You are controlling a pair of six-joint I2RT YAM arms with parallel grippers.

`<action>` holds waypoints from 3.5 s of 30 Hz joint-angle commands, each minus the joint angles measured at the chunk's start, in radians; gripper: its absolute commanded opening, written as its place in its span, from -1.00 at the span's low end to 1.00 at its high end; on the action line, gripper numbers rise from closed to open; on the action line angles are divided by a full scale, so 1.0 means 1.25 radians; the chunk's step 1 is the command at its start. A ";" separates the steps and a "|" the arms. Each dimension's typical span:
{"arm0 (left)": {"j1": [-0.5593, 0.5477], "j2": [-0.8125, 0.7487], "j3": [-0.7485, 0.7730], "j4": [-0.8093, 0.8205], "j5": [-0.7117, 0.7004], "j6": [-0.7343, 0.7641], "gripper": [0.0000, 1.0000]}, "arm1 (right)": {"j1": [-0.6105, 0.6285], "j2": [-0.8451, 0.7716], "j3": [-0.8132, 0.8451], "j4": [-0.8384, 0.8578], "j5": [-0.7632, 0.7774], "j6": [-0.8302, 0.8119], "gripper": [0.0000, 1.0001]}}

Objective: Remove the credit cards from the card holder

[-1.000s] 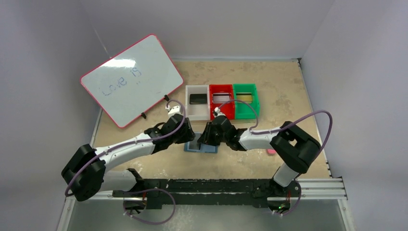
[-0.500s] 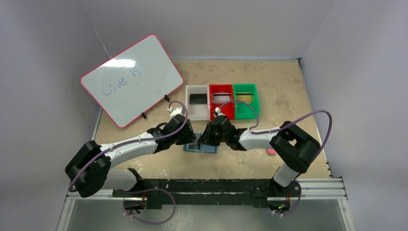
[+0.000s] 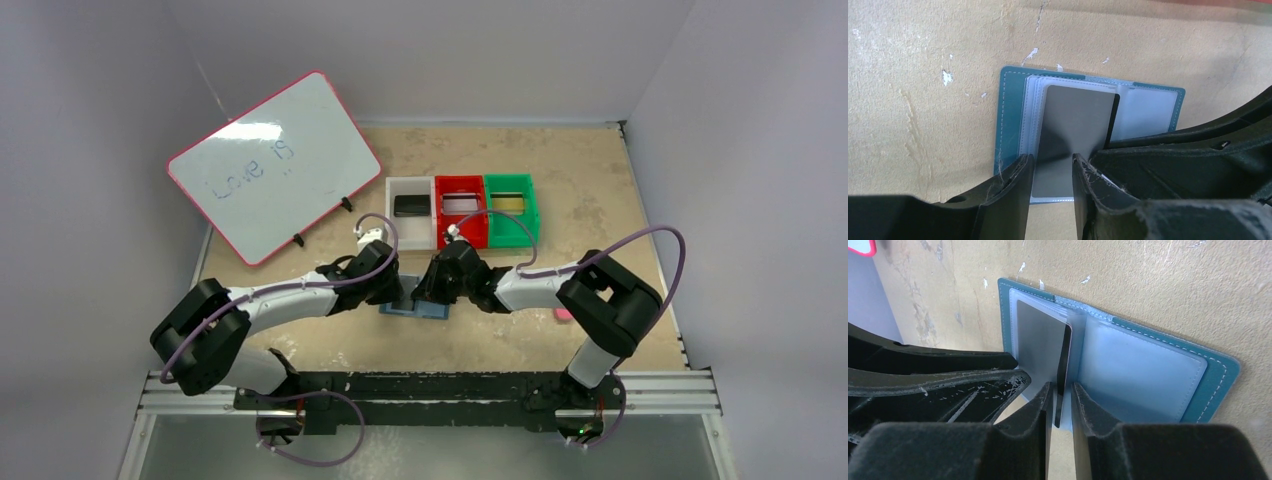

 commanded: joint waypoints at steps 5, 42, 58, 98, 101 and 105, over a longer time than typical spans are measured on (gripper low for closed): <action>0.002 0.010 -0.019 0.028 0.014 0.018 -0.46 | -0.003 -0.001 0.006 0.043 -0.004 0.022 -0.72; -0.005 0.079 -0.045 -0.076 -0.185 0.017 -0.61 | -0.092 -0.063 -0.126 0.209 -0.146 -0.052 -1.00; -0.033 0.015 -0.012 -0.120 -0.224 -0.002 -0.64 | -0.113 -0.037 -0.101 0.132 -0.149 -0.103 -1.00; -0.041 0.051 -0.009 -0.059 -0.142 -0.030 -0.98 | -0.116 0.014 -0.070 0.125 -0.170 -0.111 -1.00; -0.047 0.055 -0.005 -0.061 -0.149 -0.030 -0.99 | -0.116 0.016 -0.069 0.124 -0.171 -0.111 -1.00; -0.051 0.067 0.004 -0.059 -0.151 -0.031 -0.99 | -0.117 0.017 -0.067 0.125 -0.172 -0.111 -1.00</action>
